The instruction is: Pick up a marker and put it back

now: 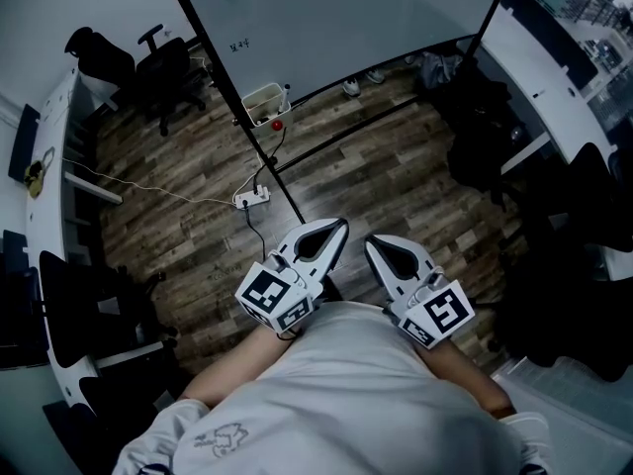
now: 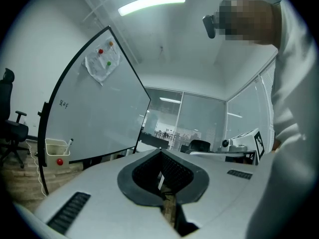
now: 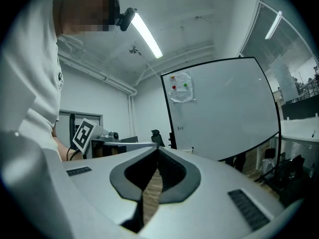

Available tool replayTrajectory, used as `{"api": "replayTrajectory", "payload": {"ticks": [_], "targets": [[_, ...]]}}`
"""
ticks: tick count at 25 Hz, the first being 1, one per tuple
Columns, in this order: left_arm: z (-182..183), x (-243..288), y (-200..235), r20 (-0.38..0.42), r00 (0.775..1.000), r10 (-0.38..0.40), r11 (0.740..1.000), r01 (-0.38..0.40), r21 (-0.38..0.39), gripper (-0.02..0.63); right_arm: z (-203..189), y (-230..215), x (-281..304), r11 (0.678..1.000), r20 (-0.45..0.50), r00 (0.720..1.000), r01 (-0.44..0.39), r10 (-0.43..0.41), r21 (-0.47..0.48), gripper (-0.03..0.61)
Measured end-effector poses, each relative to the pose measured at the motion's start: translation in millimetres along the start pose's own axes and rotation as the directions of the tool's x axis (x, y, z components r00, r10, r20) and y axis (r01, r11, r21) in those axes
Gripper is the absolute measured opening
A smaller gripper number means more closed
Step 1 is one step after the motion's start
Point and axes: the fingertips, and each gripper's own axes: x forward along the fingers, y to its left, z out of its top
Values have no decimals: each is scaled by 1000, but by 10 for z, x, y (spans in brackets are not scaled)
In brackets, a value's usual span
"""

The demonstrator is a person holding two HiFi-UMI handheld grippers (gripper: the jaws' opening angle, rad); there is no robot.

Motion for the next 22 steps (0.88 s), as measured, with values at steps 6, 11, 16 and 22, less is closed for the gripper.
{"api": "replayTrajectory", "payload": {"ticks": [6,11,16,22], "targets": [[124,158,533,-5,1000,-7,1000,7,-10,5,-3,-258,498,1000,-6,1000,20,-20,16,11],[297,196,1136,-1,1000,11,1000,-11,-12,5,20,-441,1080,1000,-22,1000,18,-17,26,11],[494,197,1787,-2,1000,30,999,-30,-17,5,87,-581,1732,999,-29,999,13,-12,37,11],[732,172,2407,1,999,36,999,-36,-11,5,191,-671,2418,1000,-38,999,3,-2,21,11]]}}
